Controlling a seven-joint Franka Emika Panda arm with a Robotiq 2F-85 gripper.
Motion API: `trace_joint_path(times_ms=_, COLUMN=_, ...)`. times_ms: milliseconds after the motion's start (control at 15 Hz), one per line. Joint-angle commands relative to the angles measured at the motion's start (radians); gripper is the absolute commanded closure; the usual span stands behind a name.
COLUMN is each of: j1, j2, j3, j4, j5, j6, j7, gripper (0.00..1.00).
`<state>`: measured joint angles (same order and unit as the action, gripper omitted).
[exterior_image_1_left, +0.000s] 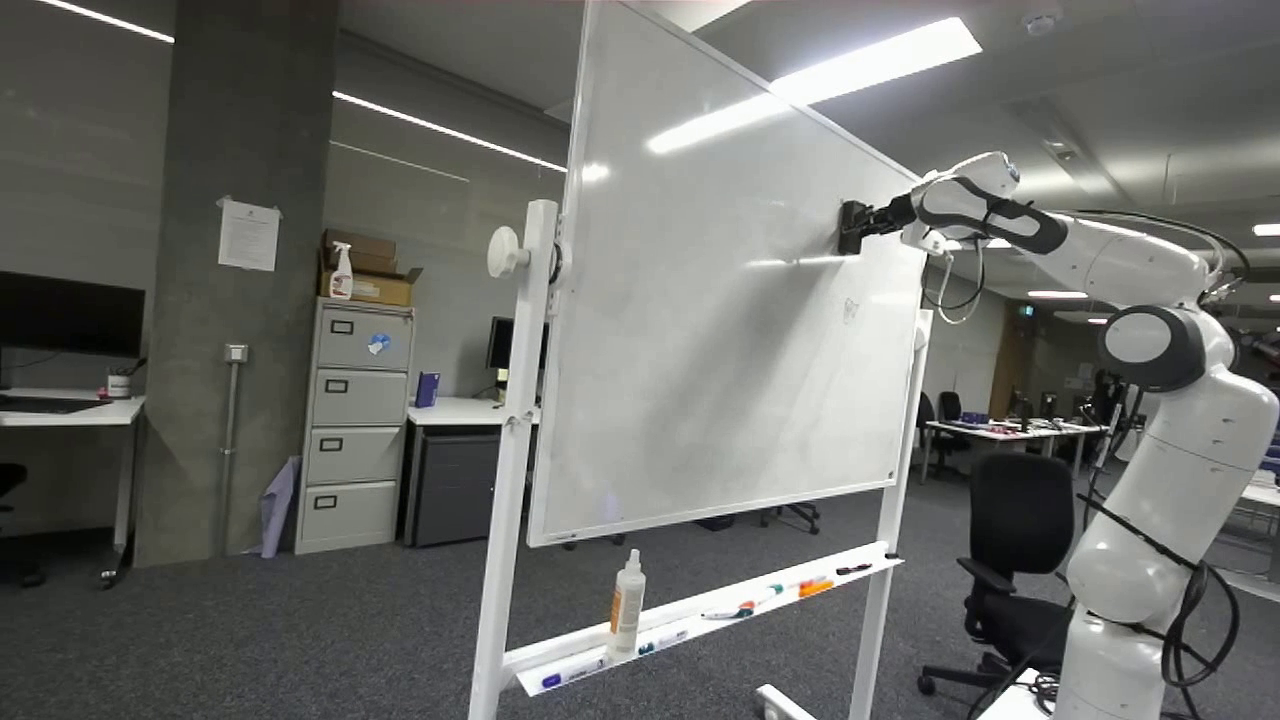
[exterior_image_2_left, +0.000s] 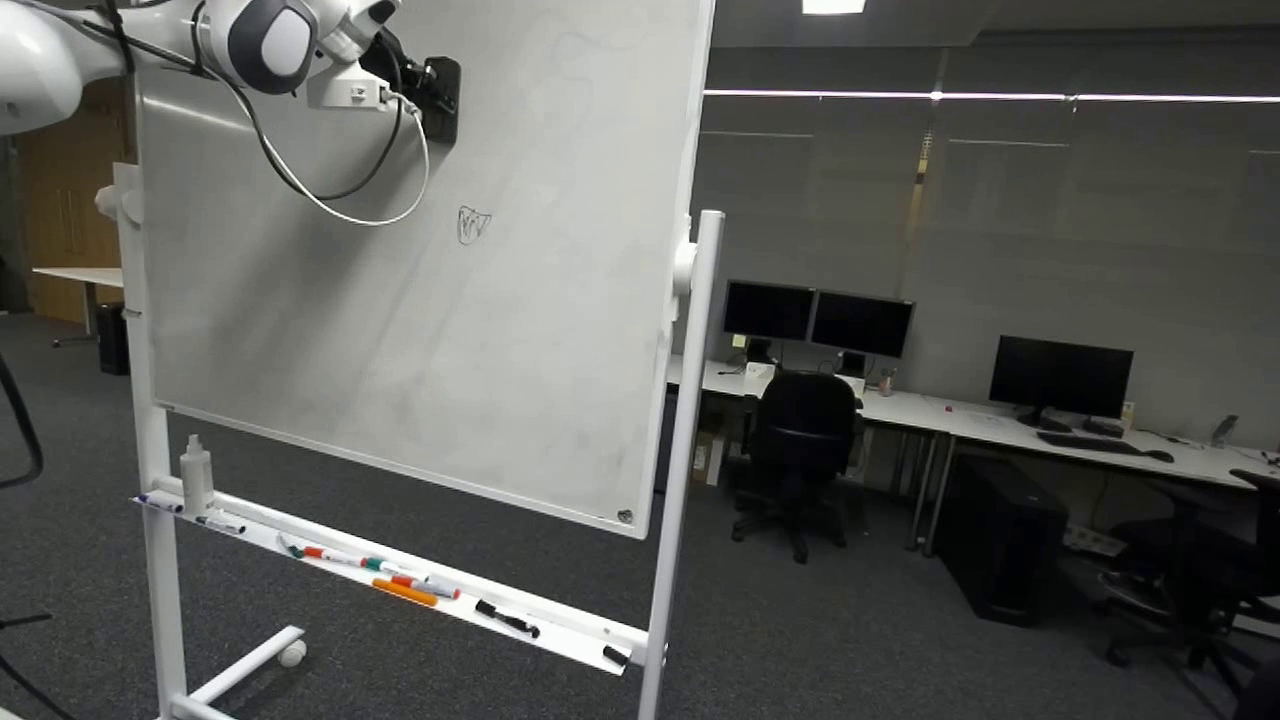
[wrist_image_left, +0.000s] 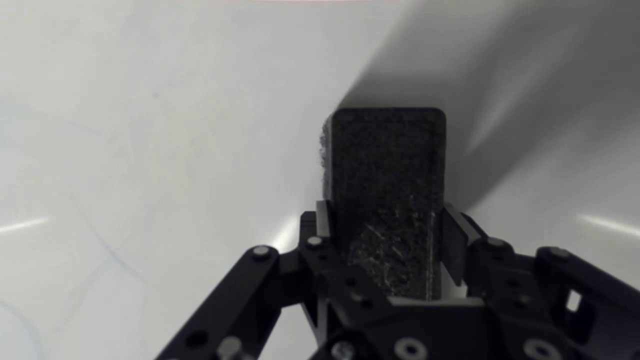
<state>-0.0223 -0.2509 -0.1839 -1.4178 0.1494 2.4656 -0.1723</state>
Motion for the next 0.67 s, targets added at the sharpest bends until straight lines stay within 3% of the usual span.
trace_joint_path(times_ms=0, j1=0.019, j2=-0.014, j3=0.070, j4=-0.031, j5=-0.049, j6=0.039, j7=0.001, gripper=0.70)
trace_joint_path(times_ms=267, j1=0.006, j2=0.001, j3=0.107, j4=-0.012, j5=-0.080, j6=0.048, j7=0.013, gripper=0.70)
trace_joint_path(times_ms=600, j1=-0.042, j2=0.059, j3=0.037, j4=0.093, j5=-0.056, j6=0.023, j7=0.081, gripper=0.70)
